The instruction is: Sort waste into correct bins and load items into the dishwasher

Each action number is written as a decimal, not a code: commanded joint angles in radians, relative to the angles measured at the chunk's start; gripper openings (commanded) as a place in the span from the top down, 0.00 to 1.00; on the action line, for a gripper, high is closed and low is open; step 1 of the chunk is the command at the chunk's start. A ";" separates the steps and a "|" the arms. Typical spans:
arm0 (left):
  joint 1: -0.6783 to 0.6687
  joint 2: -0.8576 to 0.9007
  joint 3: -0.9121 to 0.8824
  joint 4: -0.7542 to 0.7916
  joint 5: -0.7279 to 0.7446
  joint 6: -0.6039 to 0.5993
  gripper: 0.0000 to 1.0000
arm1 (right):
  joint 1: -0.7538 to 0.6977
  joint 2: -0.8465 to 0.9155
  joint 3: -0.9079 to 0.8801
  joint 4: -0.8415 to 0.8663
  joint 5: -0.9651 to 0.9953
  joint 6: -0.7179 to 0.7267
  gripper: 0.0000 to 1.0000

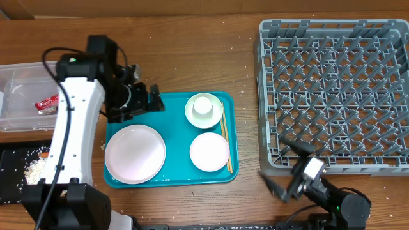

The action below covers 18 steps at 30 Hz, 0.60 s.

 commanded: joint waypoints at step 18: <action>-0.040 0.011 -0.006 0.039 -0.393 -0.163 0.00 | -0.005 0.040 0.260 0.240 -0.024 0.760 0.00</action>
